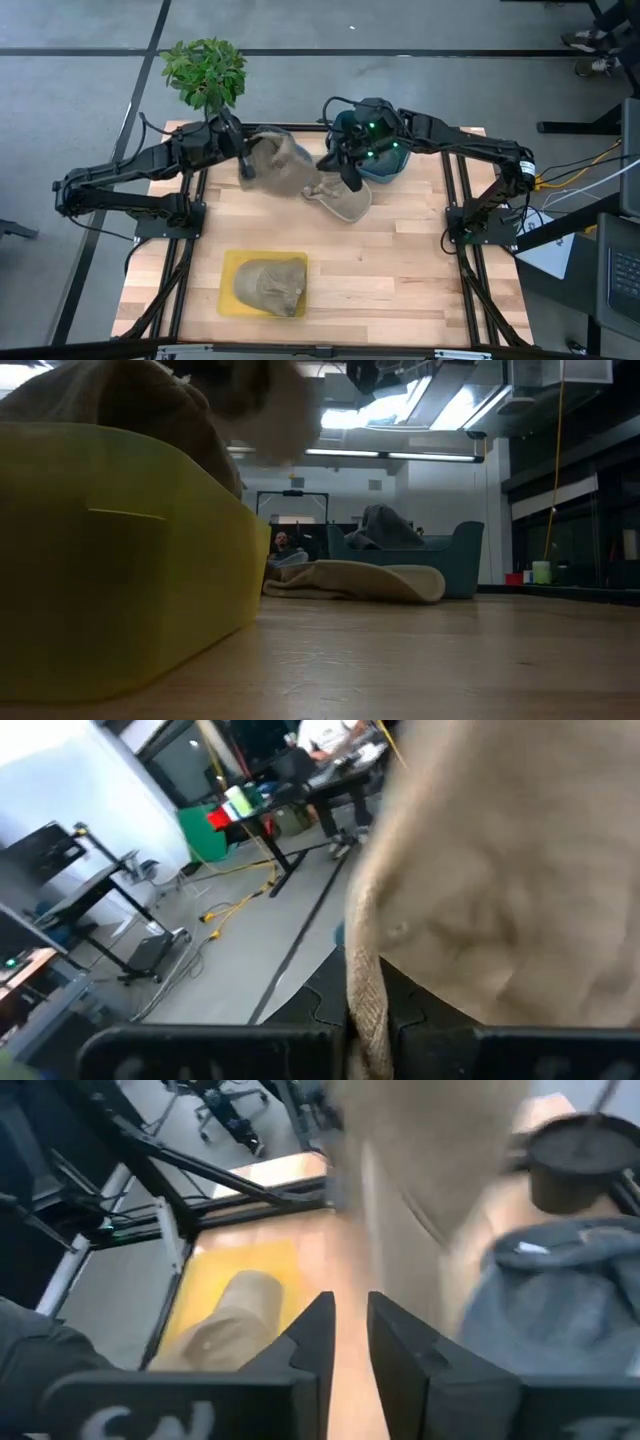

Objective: Pick & Place hat
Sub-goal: Put the bottom brown cap into the yellow bin

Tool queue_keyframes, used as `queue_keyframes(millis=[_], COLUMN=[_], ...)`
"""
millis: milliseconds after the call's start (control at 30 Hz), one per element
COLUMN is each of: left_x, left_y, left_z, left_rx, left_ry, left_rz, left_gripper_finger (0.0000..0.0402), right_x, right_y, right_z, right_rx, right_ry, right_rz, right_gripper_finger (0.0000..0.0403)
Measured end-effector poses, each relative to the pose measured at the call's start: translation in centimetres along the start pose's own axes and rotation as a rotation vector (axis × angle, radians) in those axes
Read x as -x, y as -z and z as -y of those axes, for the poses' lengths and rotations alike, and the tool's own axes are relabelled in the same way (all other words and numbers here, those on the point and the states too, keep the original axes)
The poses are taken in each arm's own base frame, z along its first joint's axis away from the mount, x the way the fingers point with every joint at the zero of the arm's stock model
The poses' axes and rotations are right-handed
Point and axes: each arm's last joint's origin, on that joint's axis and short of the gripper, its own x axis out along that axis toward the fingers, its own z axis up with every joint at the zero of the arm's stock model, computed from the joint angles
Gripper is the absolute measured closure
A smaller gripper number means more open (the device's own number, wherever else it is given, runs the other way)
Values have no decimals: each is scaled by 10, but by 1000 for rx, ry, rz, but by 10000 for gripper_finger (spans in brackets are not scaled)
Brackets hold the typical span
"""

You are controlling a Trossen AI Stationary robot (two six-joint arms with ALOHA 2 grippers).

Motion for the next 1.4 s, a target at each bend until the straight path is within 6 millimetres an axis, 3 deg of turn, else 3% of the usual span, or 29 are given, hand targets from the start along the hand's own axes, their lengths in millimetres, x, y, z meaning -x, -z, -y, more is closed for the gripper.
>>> queue_keyframes(millis=[267, 567, 800, 1000, 1167, 1400], left_x=[1, 3, 4, 2, -6, -19], left_y=[-4, -13, -16, -23, -21, -16], left_z=[-1, 2, 3, 2, 4, 11], left_rx=[21, 84, 155, 217, 296, 363], left_ry=[7, 192, 278, 302, 246, 66], left_rz=[50, 200, 255, 323, 267, 144], left_gripper_finger=[396, 397, 397, 396, 396, 396], right_x=[1, 6, 3, -11, -17, -16], right_y=[-2, -8, -19, -16, -13, -12], right_z=[3, 15, 17, 21, 24, 25], right_rx=[10, -1, -37, -72, -61, -64], right_ry=[25, 59, 41, -57, -51, -7], right_rz=[16, 72, 192, 164, 148, 136], right_gripper_finger=[301, 259, 196, 137, 116, 123])
